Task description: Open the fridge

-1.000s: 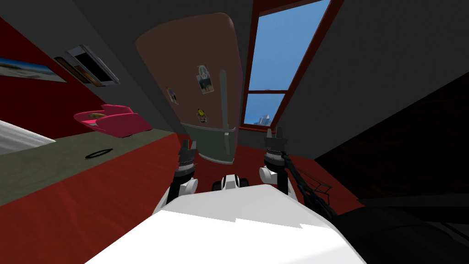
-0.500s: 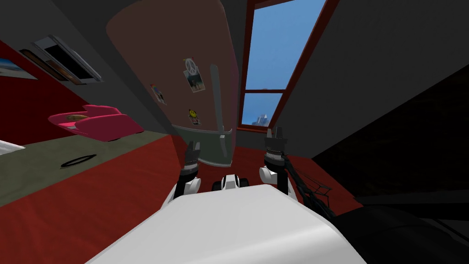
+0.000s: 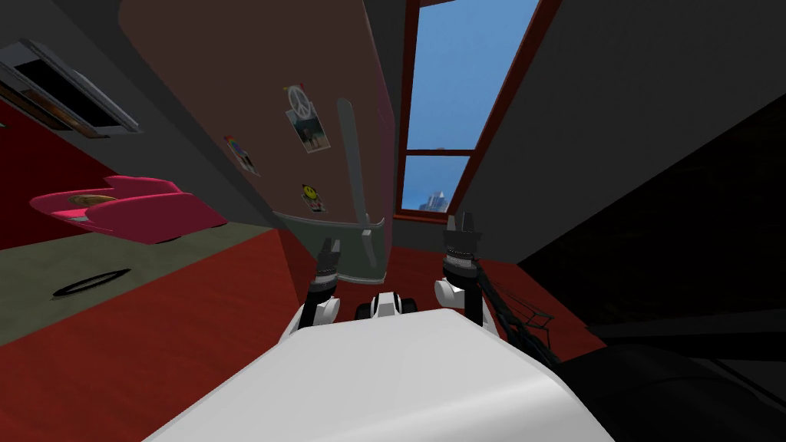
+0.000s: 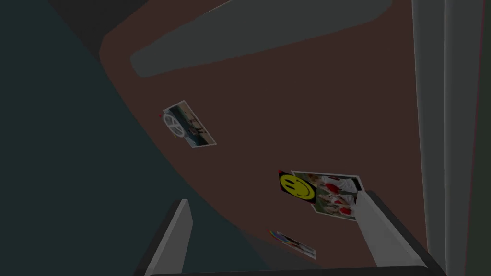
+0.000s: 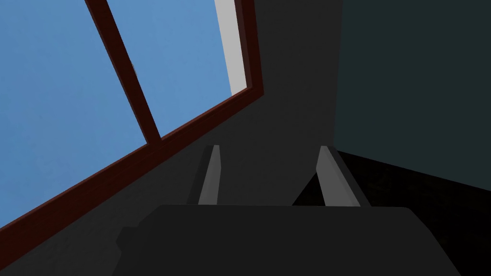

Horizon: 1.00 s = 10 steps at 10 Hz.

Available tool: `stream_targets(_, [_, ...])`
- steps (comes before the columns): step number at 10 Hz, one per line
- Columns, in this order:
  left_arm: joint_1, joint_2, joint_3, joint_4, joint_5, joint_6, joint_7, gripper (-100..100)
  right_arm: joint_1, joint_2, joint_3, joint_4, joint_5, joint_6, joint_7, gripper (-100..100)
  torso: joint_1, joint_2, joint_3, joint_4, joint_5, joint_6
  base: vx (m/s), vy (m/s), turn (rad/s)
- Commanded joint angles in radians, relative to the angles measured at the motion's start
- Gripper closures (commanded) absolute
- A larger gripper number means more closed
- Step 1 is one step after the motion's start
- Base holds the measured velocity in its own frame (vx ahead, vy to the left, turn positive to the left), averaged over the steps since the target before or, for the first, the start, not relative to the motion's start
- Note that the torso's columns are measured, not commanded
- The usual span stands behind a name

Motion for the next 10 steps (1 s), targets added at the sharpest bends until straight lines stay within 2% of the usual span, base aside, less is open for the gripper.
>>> stream_targets(1, [-0.022,0.003,-0.013,0.052,-0.011,-0.017,-0.003,-100,0.0,0.0,0.0,0.0,0.0,0.0,0.0,0,0.0,-0.001,0.0,0.0,0.0,0.0,0.107,-0.053,-0.066])
stream_targets(6, [-0.064,0.014,-0.04,0.158,-0.035,-0.051,-0.008,-100,0.0,0.0,0.0,0.0,0.0,0.0,0.0,0,-0.001,-0.001,0.0,0.0,0.0,0.0,0.116,-0.049,-0.074])
stream_targets(7, [-0.06,0.013,-0.036,0.148,-0.031,-0.048,-0.006,-100,0.0,0.0,0.0,0.0,0.0,0.0,0.0,0,0.0,0.0,0.0,0.0,0.0,0.0,0.041,-0.016,0.006])
stream_targets(10, [-0.074,0.018,-0.03,0.097,-0.029,0.015,-0.003,-100,0.0,0.0,0.0,0.0,0.0,0.0,0.0,0,0.0,-0.001,0.0,0.0,0.0,0.0,0.023,-0.009,0.003])
